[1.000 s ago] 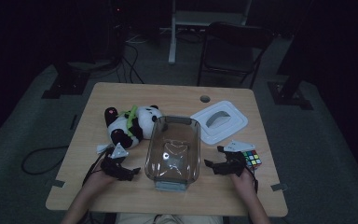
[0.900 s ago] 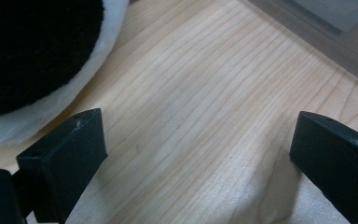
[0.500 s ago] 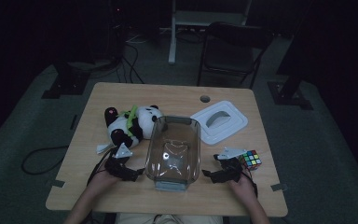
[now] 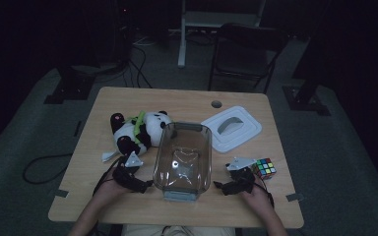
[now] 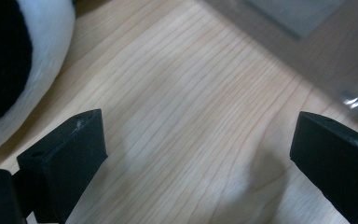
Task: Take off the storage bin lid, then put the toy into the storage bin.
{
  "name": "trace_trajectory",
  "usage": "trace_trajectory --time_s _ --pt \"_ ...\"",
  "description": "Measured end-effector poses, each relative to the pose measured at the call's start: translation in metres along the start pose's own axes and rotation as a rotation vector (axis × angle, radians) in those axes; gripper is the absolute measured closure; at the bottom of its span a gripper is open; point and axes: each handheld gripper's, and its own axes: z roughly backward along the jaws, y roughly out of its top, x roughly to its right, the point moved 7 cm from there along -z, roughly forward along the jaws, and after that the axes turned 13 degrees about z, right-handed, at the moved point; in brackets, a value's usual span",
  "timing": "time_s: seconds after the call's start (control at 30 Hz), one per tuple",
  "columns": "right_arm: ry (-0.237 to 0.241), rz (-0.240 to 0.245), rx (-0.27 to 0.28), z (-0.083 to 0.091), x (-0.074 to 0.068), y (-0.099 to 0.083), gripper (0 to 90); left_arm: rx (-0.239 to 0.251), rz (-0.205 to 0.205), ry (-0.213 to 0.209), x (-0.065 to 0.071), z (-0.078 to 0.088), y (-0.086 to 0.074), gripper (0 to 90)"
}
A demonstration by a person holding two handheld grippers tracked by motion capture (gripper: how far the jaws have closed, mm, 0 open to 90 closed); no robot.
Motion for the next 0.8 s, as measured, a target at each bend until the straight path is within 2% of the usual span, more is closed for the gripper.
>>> trace_trajectory --time_s 0.27,0.5,0.67,0.8 --pt "0.0 -0.001 0.0 0.0 0.0 0.0 12.4 -0.01 -0.015 0.008 -0.003 -0.002 -0.002 4.1" --pt "-0.002 -0.003 -0.001 0.0 0.0 0.0 12.5 -0.029 0.006 -0.001 -0.003 0.003 -0.004 4.1" --pt "-0.002 -0.003 -0.001 0.0 0.0 0.0 12.5 -0.02 0.003 -0.028 -0.002 0.016 -0.003 4.2" --pt "-0.002 -0.003 -0.001 0.0 0.0 0.0 12.5 0.01 0.002 -0.052 -0.002 0.032 0.004 4.4"
